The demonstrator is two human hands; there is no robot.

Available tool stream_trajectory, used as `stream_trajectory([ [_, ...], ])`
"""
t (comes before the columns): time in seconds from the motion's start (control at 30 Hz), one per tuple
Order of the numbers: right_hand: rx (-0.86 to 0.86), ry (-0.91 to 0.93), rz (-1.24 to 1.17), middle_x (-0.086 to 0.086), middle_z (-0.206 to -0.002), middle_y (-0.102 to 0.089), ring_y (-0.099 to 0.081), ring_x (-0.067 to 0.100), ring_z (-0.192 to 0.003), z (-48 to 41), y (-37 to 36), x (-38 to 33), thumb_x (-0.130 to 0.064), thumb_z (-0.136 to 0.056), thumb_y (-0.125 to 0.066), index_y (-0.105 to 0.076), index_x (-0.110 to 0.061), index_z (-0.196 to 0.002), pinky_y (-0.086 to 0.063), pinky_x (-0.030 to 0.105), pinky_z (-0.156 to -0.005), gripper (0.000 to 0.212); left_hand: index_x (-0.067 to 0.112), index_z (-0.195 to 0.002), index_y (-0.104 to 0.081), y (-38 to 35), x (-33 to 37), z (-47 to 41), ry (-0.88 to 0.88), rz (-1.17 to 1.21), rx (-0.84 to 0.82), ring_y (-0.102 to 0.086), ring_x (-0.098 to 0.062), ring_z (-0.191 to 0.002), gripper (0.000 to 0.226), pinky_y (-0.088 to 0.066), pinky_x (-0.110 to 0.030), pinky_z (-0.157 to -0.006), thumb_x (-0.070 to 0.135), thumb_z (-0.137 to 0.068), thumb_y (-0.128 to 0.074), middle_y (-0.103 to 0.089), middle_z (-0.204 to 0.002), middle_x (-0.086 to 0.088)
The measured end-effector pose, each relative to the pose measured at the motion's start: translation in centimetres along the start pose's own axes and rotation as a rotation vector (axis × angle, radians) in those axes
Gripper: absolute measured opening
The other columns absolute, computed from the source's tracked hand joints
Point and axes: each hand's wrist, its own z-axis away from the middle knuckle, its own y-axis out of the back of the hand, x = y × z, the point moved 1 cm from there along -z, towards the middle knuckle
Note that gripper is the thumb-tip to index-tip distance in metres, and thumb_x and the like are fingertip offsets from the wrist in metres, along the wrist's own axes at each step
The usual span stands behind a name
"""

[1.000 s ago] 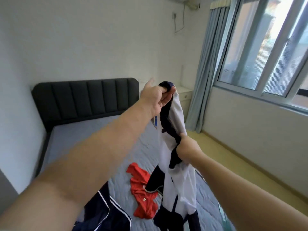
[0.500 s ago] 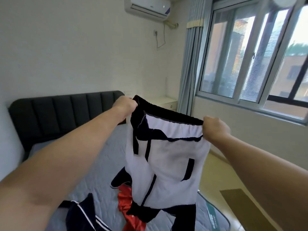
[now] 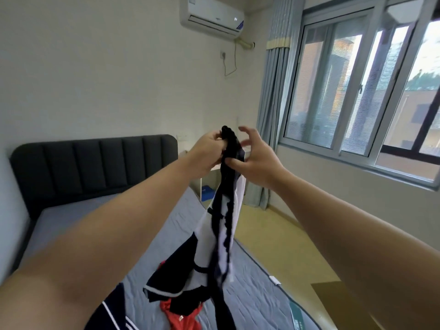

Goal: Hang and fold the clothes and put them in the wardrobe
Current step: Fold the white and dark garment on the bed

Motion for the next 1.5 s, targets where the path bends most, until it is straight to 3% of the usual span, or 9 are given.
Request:
stream_trajectory([
  [0.23, 0.077, -0.107, 0.231, 0.0, -0.086, -0.058, -0.061, 0.027, -0.083, -1.2, 0.9, 0.7, -0.014, -0.087, -0.058, -0.051, -0.016, -0.105, -0.053, 0.038, -0.068, 0.019, 0.008, -0.128, -0.047, -0.8, -4.4, 1.4, 0.115, 0.271, 0.1, -0.067, -0.014, -0.071, 0.044, -0.055, -0.029, -0.062, 0.024, -0.092, -0.069, -0.065, -0.096, -0.007],
  [0.47, 0.173, -0.263, 0.234, 0.009, -0.094, -0.056, -0.058, 0.027, -0.08, -1.3, 3.7, 3.9, -0.009, -0.086, -0.053, -0.049, -0.017, -0.101, -0.054, 0.04, -0.065, 0.017, 0.025, -0.094, -0.063, 0.8, -15.6, 5.8, 0.146, -0.665, -0.093, -0.069, -0.018, -0.087, 0.019, -0.054, -0.03, -0.073, 0.013, -0.081, -0.071, -0.071, -0.09, 0.002],
  [0.6, 0.214, -0.343, 0.293, 0.007, -0.085, -0.055, -0.058, 0.028, -0.076, -1.6, 6.3, 6.9, -0.009, -0.086, -0.053, -0.047, -0.014, -0.099, -0.058, 0.046, -0.066, 0.016, 0.021, -0.066, -0.05, 1.4, -18.7, 5.5, 0.288, -1.08, -0.229, -0.067, -0.026, -0.083, 0.022, -0.042, -0.022, -0.06, 0.009, -0.08, -0.063, -0.063, -0.074, -0.001],
  [0.77, 0.21, -0.432, 0.476, 0.009, -0.087, -0.06, -0.058, 0.026, -0.07, -1.7, 9.3, 12.9, -0.023, -0.088, -0.061, -0.043, -0.015, -0.101, -0.046, 0.035, -0.054, 0.023, -0.003, -0.093, -0.07, 3.6, -17.3, -0.3, 0.598, -0.742, 0.078, -0.073, -0.033, -0.065, 0.026, -0.063, -0.04, -0.059, -0.003, -0.085, -0.045, -0.073, -0.078, -0.023],
  [0.9, 0.074, -0.588, 0.375, 0.006, -0.091, -0.055, -0.067, 0.031, -0.068, -3.4, 10.4, 16.8, -0.031, -0.089, -0.072, -0.04, -0.019, -0.109, -0.059, 0.04, -0.047, 0.04, 0.003, -0.095, -0.069, 4.3, -14.7, -7.9, 0.442, -0.514, 0.335, -0.07, -0.038, -0.064, 0.035, -0.061, -0.056, -0.062, -0.01, -0.087, -0.037, -0.068, -0.089, -0.024],
  [1.0, -0.192, -0.73, 0.316, 0.009, -0.102, -0.06, -0.071, 0.031, -0.078, -5.4, 10.8, 19.1, -0.033, -0.084, -0.081, -0.055, -0.014, -0.109, -0.063, 0.04, -0.057, 0.04, 0.007, -0.091, -0.067, 4.6, -13.4, -13.7, 0.291, -0.536, 0.424, -0.069, -0.041, -0.076, 0.033, -0.061, -0.057, -0.067, -0.011, -0.085, -0.04, -0.064, -0.095, -0.02],
  [1.2, -0.472, -0.837, 0.215, 0.017, -0.102, -0.069, -0.072, 0.027, -0.082, -10.0, 10.4, 24.4, -0.007, -0.084, -0.08, -0.065, -0.003, -0.102, -0.064, 0.039, -0.074, 0.024, 0.018, -0.086, -0.072, 7.0, -12.1, -21.7, 0.176, -0.875, 0.229, -0.066, -0.023, -0.094, 0.037, -0.055, -0.032, -0.084, -0.01, -0.08, -0.05, -0.073, -0.097, -0.004],
  [1.37, -0.247, -0.782, 0.452, 0.011, -0.066, -0.073, -0.073, 0.024, -0.056, -14.6, 8.1, 28.6, -0.028, -0.088, -0.071, -0.064, -0.002, -0.088, -0.061, 0.03, -0.056, 0.027, 0.02, -0.087, -0.076, 9.4, -12.3, -24.1, 0.332, -1.028, 0.08, -0.07, -0.025, -0.083, 0.05, -0.06, -0.033, -0.061, -0.012, -0.08, -0.04, -0.073, -0.088, -0.006],
  [1.5, -0.445, -0.831, 0.601, 0.009, -0.064, -0.074, -0.073, 0.021, -0.054, -16.9, 6.2, 31.6, -0.036, -0.087, -0.069, -0.063, -0.001, -0.092, -0.059, 0.027, -0.055, 0.037, 0.018, -0.084, -0.079, 10.4, -13.9, -24.4, 0.574, -1.053, -0.033, -0.075, -0.024, -0.073, 0.049, -0.062, -0.035, -0.058, -0.014, -0.082, -0.043, -0.077, -0.079, -0.006],
])
